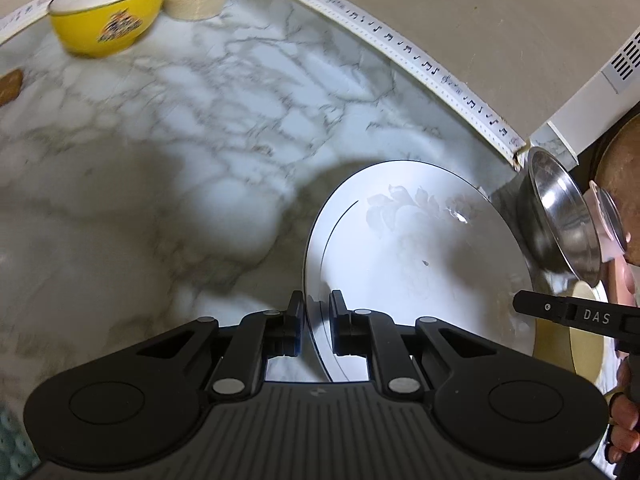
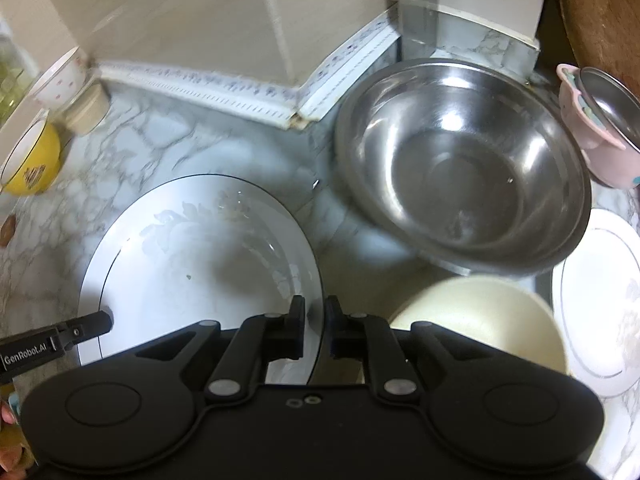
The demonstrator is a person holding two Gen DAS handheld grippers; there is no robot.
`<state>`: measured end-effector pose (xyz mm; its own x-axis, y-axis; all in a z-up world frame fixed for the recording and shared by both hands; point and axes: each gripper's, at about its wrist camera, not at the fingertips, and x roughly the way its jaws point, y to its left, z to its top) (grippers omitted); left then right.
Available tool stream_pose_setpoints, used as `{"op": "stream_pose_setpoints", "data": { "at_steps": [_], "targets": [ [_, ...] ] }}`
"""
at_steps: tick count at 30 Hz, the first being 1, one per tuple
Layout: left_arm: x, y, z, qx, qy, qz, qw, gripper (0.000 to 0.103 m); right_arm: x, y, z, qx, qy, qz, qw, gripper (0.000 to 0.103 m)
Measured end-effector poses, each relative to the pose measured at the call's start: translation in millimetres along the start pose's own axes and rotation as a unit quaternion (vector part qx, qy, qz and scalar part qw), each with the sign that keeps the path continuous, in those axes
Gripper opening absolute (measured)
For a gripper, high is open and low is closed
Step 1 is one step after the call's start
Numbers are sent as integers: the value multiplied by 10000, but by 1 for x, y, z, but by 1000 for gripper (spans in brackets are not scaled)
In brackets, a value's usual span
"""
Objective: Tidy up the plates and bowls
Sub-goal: 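Close both grippers on the large white plate rim, then slide the large white plate onto open counter, then open both grippers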
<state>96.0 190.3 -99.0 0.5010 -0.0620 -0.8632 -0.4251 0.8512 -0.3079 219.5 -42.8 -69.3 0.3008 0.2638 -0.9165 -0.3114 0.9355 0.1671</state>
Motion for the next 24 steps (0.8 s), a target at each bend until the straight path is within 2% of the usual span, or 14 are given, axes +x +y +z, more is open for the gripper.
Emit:
{"op": "stream_pose_setpoints", "data": {
  "at_steps": [11,24],
  "targets": [
    [-28,19,-42,-31,29,139,9999,12,-13,22,-41,-181,28,80,9998,12],
    [-41,38,-57,-168,-34,222,9996,12,-21,45,-66,-308,-5,73,9995,12]
  ]
}}
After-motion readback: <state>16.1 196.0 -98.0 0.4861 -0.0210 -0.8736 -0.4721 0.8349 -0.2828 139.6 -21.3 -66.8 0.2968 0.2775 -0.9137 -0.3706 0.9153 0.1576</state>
